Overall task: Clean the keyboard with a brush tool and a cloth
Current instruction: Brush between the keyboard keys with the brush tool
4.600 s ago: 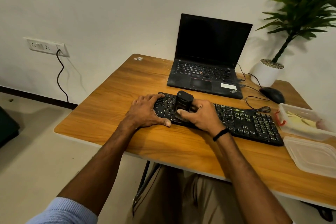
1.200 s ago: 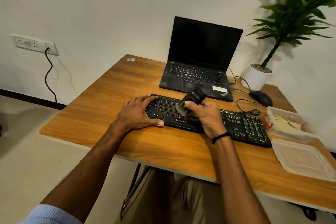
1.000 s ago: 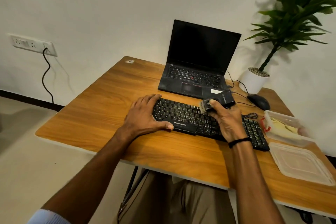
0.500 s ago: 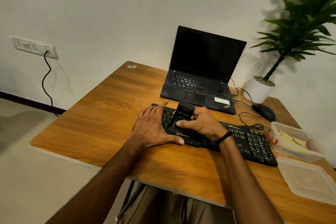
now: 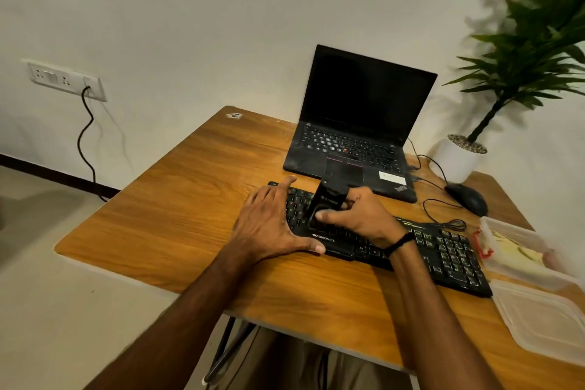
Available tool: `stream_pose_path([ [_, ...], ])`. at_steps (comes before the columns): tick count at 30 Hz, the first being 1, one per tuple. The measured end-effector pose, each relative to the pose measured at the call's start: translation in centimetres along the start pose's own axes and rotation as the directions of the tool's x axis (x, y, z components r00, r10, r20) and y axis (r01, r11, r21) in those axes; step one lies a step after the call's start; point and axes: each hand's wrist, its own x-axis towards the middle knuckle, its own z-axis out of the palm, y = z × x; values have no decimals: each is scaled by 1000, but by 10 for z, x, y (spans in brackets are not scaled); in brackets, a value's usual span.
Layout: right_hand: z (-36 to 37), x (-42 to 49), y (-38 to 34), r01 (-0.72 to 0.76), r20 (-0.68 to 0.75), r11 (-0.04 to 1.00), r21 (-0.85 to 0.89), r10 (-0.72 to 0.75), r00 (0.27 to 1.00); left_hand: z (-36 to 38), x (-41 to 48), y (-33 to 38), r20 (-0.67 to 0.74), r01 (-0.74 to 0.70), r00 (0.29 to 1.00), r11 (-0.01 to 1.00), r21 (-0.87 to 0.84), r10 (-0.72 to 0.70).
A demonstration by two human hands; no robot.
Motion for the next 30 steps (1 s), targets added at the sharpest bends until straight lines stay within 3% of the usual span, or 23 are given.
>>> stream_pose_path([
  [1,0,-3,-1,14,95,1000,26,-16,995,-1,1,0,2,1,1000,1000,-3,-1],
  [2,1,-3,-3,26,99,1000,12,-27,995,-1,1,-1,1,0,1000,1000,-5,0],
  [5,1,3,-9,-37,-257,989,-144,-2,966,-1,-1,0,-2,-7,1000,1000,-11,7],
  [6,0,2,-9,-52,-308,982,-180,-6,952,0,-1,0,-2,-6,1000,1000,-12,6],
  [7,-2,2,-7,-27,-256,984,-174,-19,967,0,-1,0,-1,-4,1000,1000,-14,4],
  [9,-4,-1,-4,41,14,998,-52,-40,999,-1,0,-1,-1,2,1000,1000,-23,-2],
  [10,-2,-4,-6,57,89,998,-11,-56,995,-1,1,-1,-4,8,1000,999,-31,-8],
  [11,-1,-3,-7,76,71,997,-20,-75,995,-2,1,-2,-6,13,1000,999,-39,-13],
  [14,4,5,-10,6,-332,971,-239,-88,939,-2,0,-2,-5,20,1000,998,-63,-20],
  [15,5,6,-8,-11,-363,971,-240,-79,928,-2,0,-1,-6,21,1000,997,-70,-22],
  [16,5,7,-5,6,-303,983,-183,-62,951,-2,-1,-1,-8,23,1000,997,-77,-23],
  [18,7,7,-4,31,-21,1000,1,-31,999,-3,0,-1,-18,26,999,996,-87,-28],
  [19,9,7,-4,48,36,999,9,-49,998,-4,0,-1,-20,27,999,996,-91,-29],
  [20,10,11,-5,62,3,998,-18,-62,998,-4,1,-1,-19,26,999,996,-91,-28],
  [23,10,20,-11,3,-336,969,-249,-90,937,-4,0,-1,-11,21,1000,996,-86,-22],
  [24,9,21,-9,2,-318,973,-232,-78,945,-3,0,-1,-12,21,1000,996,-86,-22],
  [27,11,20,-9,33,4,999,-21,-33,999,-4,1,-2,-17,32,999,995,-90,-34],
  [28,12,21,-9,43,22,999,-16,-42,999,-4,2,-2,-19,34,999,995,-91,-36],
  [30,13,29,-8,33,-154,995,-96,-47,987,-4,2,-2,-15,35,999,995,-92,-37],
])
